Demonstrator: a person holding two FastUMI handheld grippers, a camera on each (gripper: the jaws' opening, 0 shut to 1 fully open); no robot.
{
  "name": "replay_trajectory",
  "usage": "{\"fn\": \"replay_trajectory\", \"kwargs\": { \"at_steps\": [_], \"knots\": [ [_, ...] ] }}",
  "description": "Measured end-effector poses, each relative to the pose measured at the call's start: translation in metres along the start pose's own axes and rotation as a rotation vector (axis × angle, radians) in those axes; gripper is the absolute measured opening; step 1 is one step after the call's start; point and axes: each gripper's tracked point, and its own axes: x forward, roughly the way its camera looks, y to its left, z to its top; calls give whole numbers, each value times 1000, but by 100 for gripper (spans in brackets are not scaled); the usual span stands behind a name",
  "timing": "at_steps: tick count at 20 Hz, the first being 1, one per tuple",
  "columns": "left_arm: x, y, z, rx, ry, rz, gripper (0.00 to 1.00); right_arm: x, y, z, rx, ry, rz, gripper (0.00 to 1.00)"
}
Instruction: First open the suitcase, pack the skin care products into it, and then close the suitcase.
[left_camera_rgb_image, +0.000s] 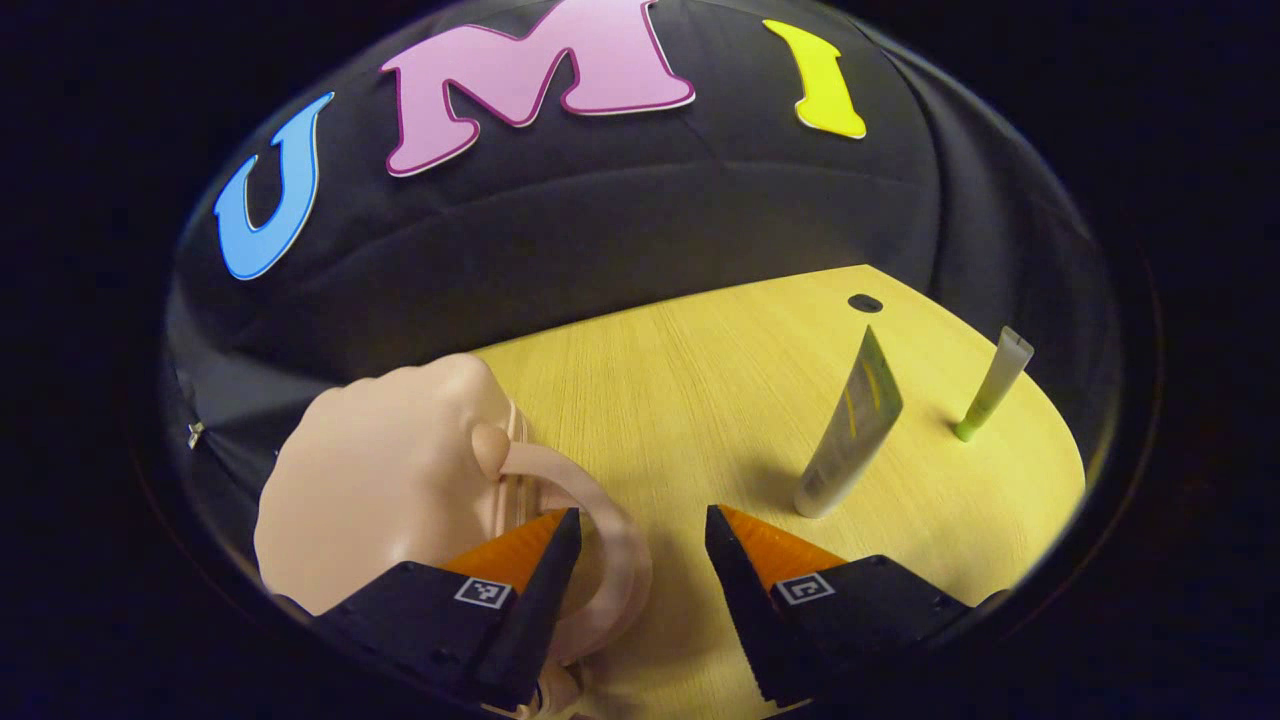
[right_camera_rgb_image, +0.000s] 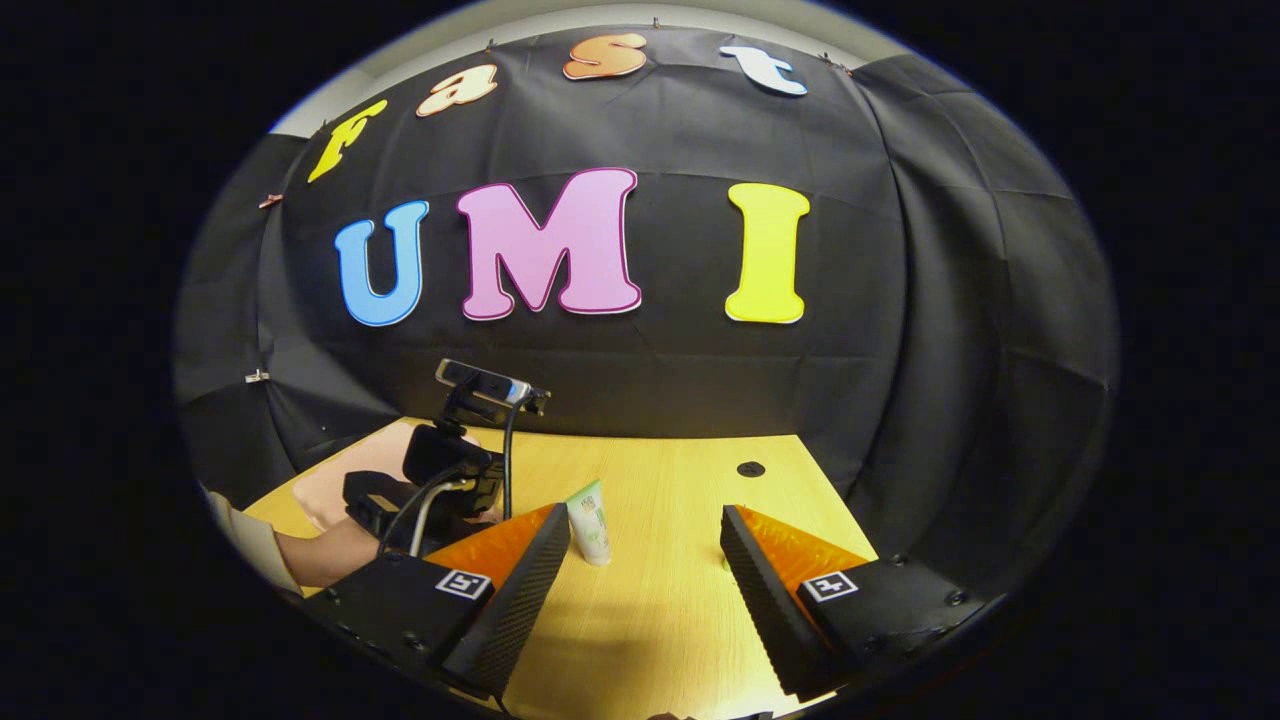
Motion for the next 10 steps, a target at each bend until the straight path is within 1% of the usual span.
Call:
{"fn": "replay_trajectory", "kwargs": {
  "at_steps": [2, 3, 4, 5, 7, 8, 9, 10],
  "knots": [
    [9, 5, -8, -24, 31, 19, 76, 4, -1, -4, -6, 13, 4, 96],
    [10, 8, -6, -32, 30, 35, 68, 6, -2, -6, -8, 19, 3, 96],
    [11, 14, -4, -41, 24, 52, 63, 8, -4, -5, -6, 20, 0, 97],
    [8, 13, -5, -72, 24, 33, 44, 10, -5, -5, -4, 19, -5, 96],
    [10, 5, -9, -123, 39, -9, 22, 13, -7, -6, -4, 27, -12, 96],
    [8, 3, -5, -134, 36, -50, 21, 14, -7, -7, -8, 34, -12, 96],
    [3, 5, 0, -155, 27, -77, 17, 16, -6, -7, -16, 41, -11, 96],
    [-2, 5, 7, -191, 16, -105, 14, 16, -4, -7, -25, 42, -9, 96]
  ]
}}
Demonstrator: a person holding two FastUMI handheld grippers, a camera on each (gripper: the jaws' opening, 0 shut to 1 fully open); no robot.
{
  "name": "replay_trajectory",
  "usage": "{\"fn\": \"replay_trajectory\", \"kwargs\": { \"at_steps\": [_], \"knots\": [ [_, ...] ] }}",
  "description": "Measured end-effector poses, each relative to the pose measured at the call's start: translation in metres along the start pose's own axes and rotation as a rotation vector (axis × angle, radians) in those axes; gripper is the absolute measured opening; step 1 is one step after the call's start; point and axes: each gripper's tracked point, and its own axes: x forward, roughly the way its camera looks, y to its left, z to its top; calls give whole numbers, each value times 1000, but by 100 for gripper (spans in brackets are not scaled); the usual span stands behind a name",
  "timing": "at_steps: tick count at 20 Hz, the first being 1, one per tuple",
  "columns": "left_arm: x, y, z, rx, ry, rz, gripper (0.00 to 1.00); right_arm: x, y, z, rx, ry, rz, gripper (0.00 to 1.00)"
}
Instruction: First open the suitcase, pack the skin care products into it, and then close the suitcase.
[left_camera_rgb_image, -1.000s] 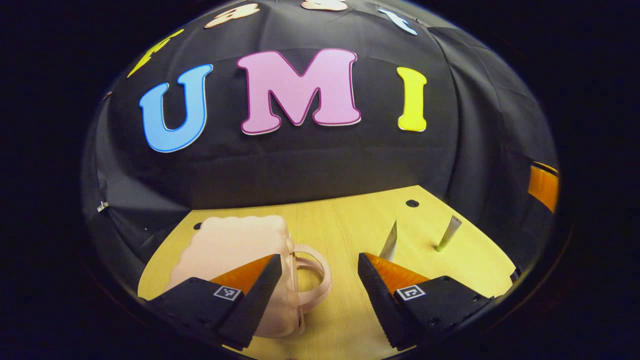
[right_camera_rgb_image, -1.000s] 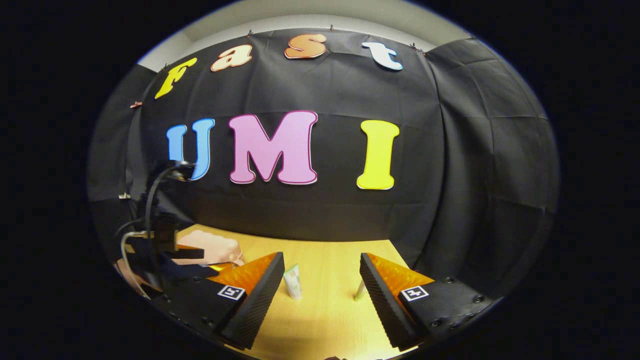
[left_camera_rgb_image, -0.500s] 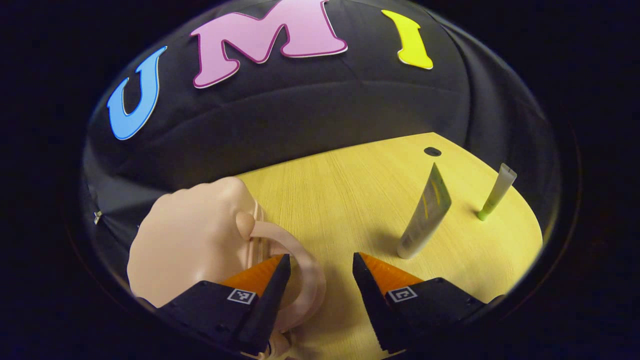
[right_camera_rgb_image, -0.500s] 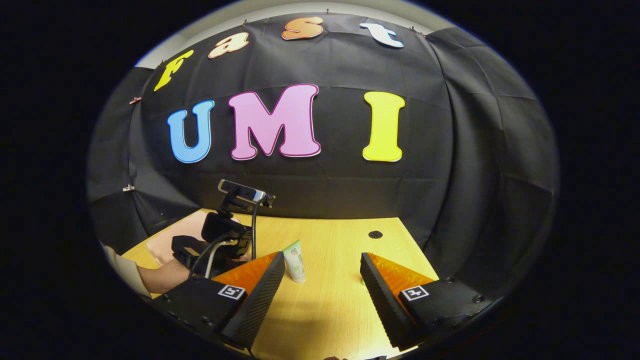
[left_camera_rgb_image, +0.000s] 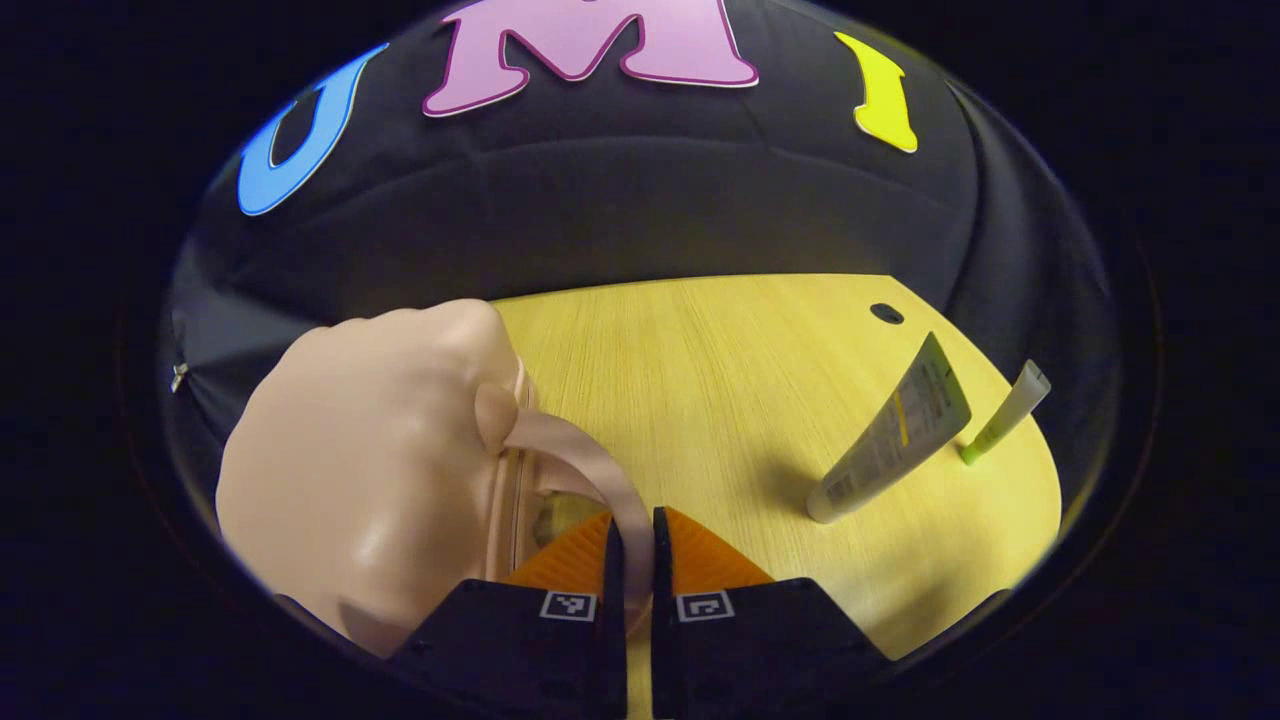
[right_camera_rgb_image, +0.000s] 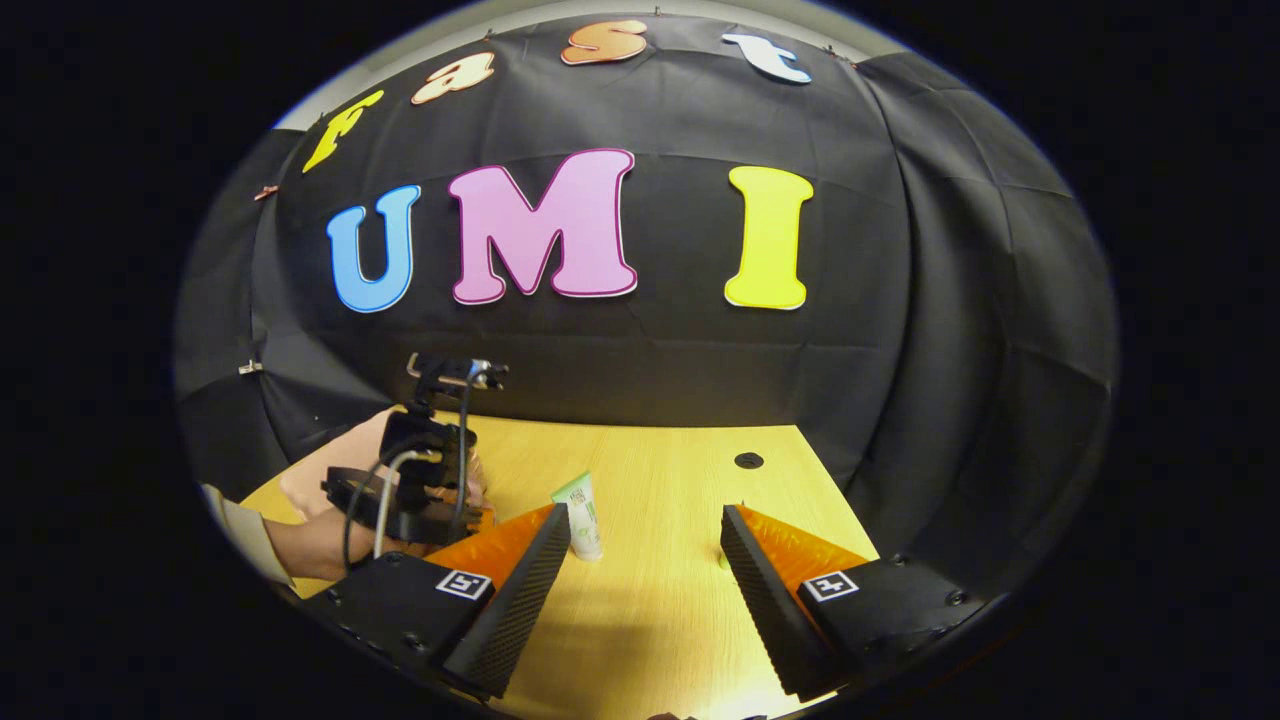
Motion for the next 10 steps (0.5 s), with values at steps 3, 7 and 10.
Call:
{"fn": "replay_trajectory", "kwargs": {
  "at_steps": [3, 7, 10],
  "knots": [
    [-28, 7, 29, -103, -11, -35, 12, 0, 7, 10, -32, -13, 2, 96],
    [-94, 43, 103, -149, -96, -89, 12, -7, 31, 30, -45, -40, 5, 96],
    [-148, 109, 154, -155, -141, -95, 12, -16, 47, 46, -45, -71, -16, 96]
  ]
}}
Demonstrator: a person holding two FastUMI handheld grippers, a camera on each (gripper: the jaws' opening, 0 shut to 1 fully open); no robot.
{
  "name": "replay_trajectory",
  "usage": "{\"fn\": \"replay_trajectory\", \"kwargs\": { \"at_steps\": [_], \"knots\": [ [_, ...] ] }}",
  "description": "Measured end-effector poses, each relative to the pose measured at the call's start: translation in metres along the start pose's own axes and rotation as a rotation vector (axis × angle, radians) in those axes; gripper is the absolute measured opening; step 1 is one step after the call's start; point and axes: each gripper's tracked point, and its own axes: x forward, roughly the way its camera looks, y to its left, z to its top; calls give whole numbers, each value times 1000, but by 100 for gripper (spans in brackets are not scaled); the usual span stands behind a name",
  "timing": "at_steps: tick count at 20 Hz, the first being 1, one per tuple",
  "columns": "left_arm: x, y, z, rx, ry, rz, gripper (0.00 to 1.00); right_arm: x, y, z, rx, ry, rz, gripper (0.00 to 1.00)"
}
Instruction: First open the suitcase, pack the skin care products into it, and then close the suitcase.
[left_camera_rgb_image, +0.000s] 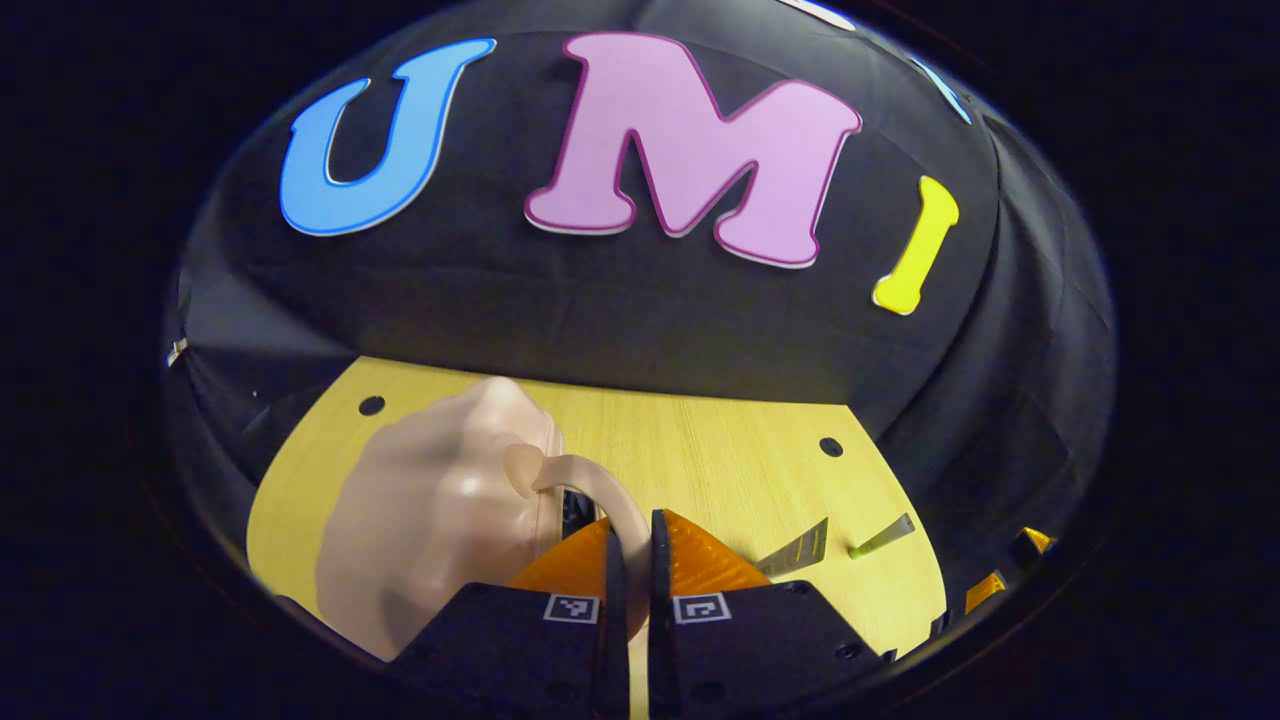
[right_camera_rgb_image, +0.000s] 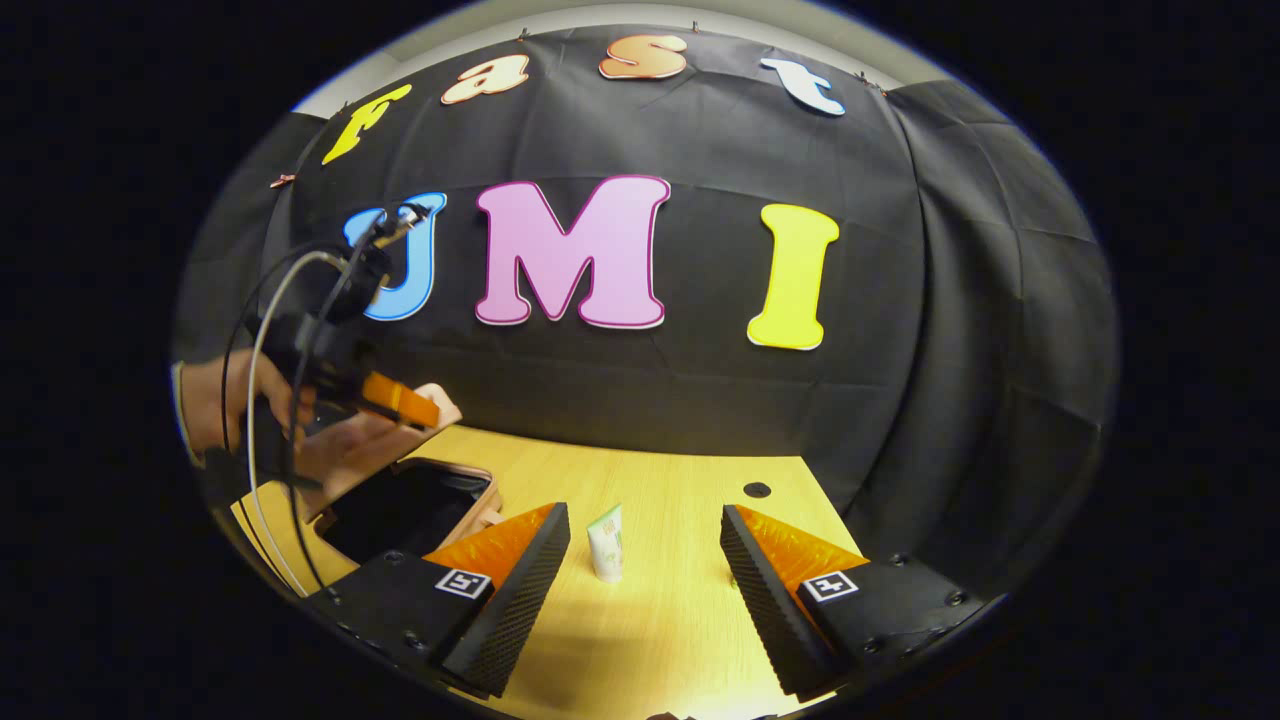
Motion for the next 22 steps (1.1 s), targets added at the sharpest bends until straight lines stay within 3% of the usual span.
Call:
{"fn": "replay_trajectory", "kwargs": {
  "at_steps": [3, 6, 11, 12, 15, 18, 20, 22],
  "knots": [
    [-39, 89, 40, -10, -35, 32, 12, -4, 17, 0, 1, 7, -14, 96],
    [-60, 203, 59, 17, -72, 168, 12, -2, 35, -12, 22, 46, -18, 96],
    [-52, 374, 33, -10, -63, 348, 12, 14, 51, -33, 6, 91, -34, 96],
    [-43, 397, 24, -50, -65, 353, 14, 20, 51, -38, 3, 98, -44, 96],
    [-16, 460, -18, -200, -37, 344, 11, 34, 46, -53, 12, 124, -84, 97],
    [19, 497, -62, -286, 17, 321, 11, 41, 39, -63, 10, 128, -130, 97],
    [35, 509, -86, -314, 65, 356, 11, 44, 33, -70, -2, 132, -152, 97],
    [36, 530, -104, -290, 92, 464, 15, 44, 24, -73, 18, 126, -173, 97]
  ]
}}
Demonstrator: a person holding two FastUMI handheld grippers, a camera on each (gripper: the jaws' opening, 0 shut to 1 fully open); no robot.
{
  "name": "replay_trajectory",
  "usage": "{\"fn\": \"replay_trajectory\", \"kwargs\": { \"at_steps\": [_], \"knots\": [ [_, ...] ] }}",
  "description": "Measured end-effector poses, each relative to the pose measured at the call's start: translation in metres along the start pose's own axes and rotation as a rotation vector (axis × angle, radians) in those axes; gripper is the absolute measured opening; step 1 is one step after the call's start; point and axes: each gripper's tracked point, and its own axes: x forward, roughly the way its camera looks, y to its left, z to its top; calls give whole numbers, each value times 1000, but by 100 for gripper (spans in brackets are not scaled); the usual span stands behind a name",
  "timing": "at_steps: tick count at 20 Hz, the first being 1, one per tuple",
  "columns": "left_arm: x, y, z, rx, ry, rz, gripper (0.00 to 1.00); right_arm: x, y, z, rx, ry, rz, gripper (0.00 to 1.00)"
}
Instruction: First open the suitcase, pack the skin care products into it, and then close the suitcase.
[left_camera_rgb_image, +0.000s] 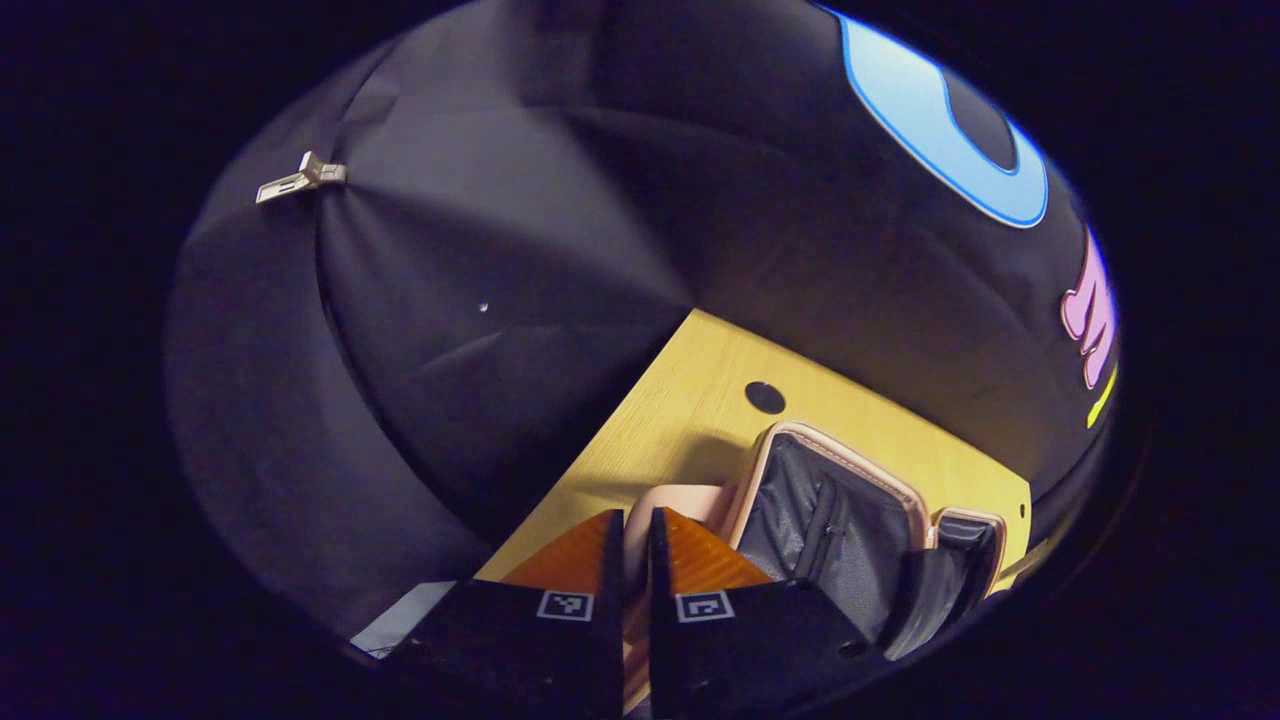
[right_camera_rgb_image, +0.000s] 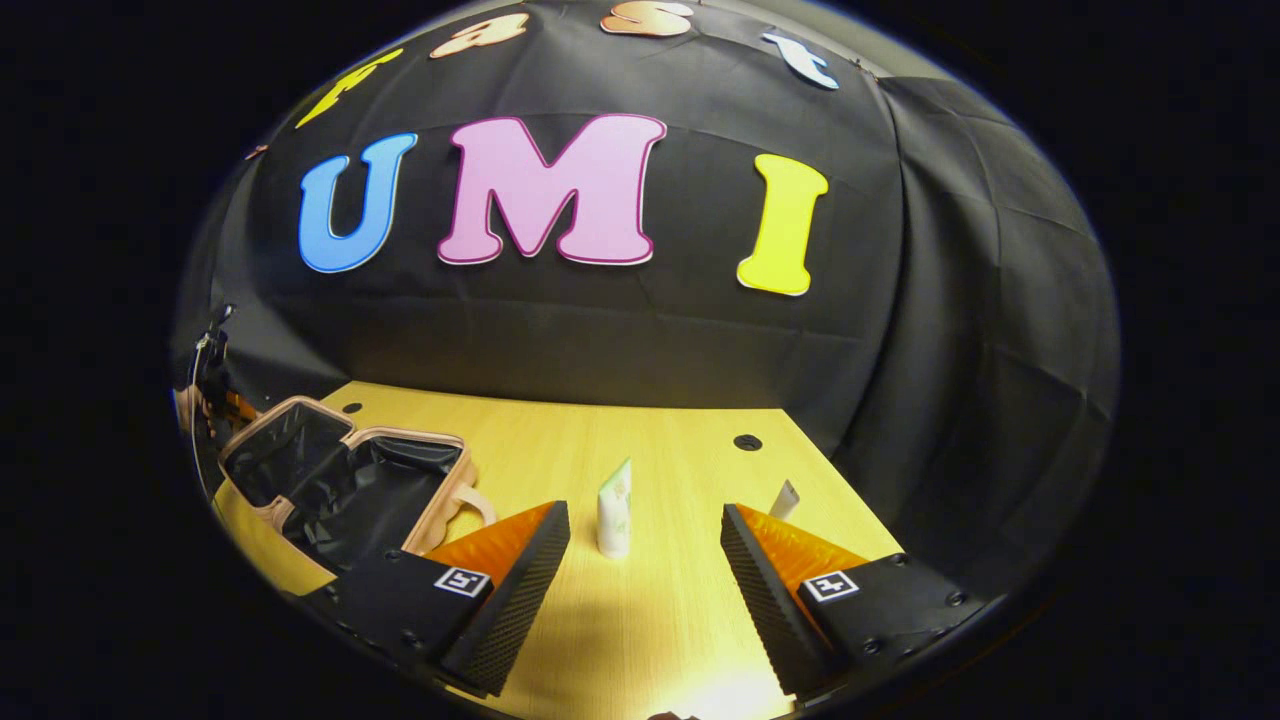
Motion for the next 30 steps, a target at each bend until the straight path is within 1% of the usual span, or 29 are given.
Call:
{"fn": "replay_trajectory", "kwargs": {
  "at_steps": [1, 2, 4, 5, 6, 7, 9, 12, 13, 15, 17, 18, 20, 23, 25, 27, 29, 30],
  "knots": [
    [-1, 10, -2, 26, -17, 41, 33, 1, -3, 1, 6, -11, -8, 97],
    [-3, 14, 0, 55, -40, 58, 40, 1, -6, 1, -2, -26, -11, 97],
    [-29, 5, 15, 120, -128, 92, 83, 3, -19, -2, -37, -50, -29, 97],
    [-44, -2, 23, 149, -194, 110, 99, 2, -27, -3, -42, -58, -41, 97],
    [-68, -14, 33, 173, -262, 122, 97, 2, -34, -1, -37, -71, -51, 97],
    [-92, -32, 39, 192, -326, 111, 96, 0, -41, 2, -28, -84, -60, 97],
    [-141, -84, 46, 225, -438, 70, 96, -6, -56, 6, -11, -94, -81, 97],
    [-215, -180, 36, 298, -547, -56, 96, -16, -75, 14, 54, -93, -96, 97],
    [-241, -206, 31, 305, -592, -77, 95, -17, -80, 16, 66, -93, -97, 96],
    [-280, -260, 13, 274, -630, -152, 97, -19, -89, 12, 84, -77, -95, 97],
    [-313, -324, -11, 240, -617, -268, 96, -17, -98, 10, 87, -71, -92, 96],
    [-318, -346, -20, 241, -606, -301, 97, -13, -104, 5, 96, -52, -92, 96],
    [-320, -393, -51, 261, -592, -374, 97, -1, -108, 0, 107, -53, -62, 96],
    [-309, -460, -113, 270, -548, -485, 98, 26, -117, -16, 87, -46, -39, 96],
    [-298, -505, -161, 269, -507, -581, 98, 43, -123, -26, 92, -33, -32, 96],
    [-284, -541, -200, 300, -436, -634, 98, 60, -128, -40, 137, 9, -24, 96],
    [-272, -567, -232, 345, -402, -661, 98, 77, -134, -50, 174, 33, -26, 96],
    [-266, -579, -242, 366, -389, -676, 98, 84, -138, -56, 172, 45, -25, 96]
  ]
}}
